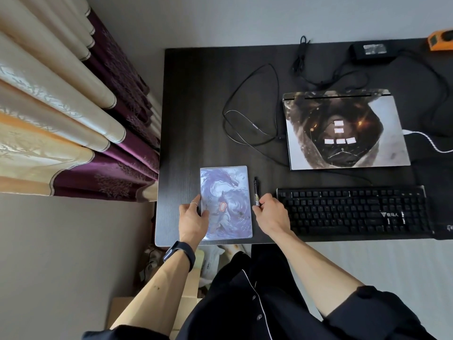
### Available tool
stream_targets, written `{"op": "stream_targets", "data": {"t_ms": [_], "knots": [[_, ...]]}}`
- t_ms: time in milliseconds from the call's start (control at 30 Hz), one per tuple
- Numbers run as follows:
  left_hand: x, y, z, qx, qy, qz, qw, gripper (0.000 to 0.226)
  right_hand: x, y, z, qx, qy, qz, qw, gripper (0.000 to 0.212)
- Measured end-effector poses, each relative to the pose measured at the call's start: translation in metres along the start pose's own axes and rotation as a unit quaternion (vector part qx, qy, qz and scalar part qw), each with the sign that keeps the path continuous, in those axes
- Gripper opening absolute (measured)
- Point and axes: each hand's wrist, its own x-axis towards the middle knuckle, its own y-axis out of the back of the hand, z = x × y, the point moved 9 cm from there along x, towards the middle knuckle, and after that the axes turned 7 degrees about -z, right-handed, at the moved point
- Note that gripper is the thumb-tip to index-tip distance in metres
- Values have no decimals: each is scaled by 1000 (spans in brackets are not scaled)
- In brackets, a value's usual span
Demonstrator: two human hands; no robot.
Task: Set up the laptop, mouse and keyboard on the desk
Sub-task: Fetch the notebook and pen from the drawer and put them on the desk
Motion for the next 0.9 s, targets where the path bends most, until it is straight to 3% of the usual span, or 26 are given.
{"op": "stream_targets", "data": {"t_ms": [333, 633, 767, 900], "knots": [[-17, -4, 13, 19, 16, -12, 1000, 53, -28, 22, 18, 71, 34, 17, 997, 25], [-51, -25, 95, 103, -99, 25, 989, 57, -72, 94, 90, 150, 87, 79, 982, 18], [-71, -65, 133, 139, -136, 26, 981, 59, -70, 130, 137, 140, 91, 79, 983, 20], [-95, -136, 170, 198, -177, -25, 964, 67, -61, 160, 195, 98, 86, 56, 990, 27]]}}
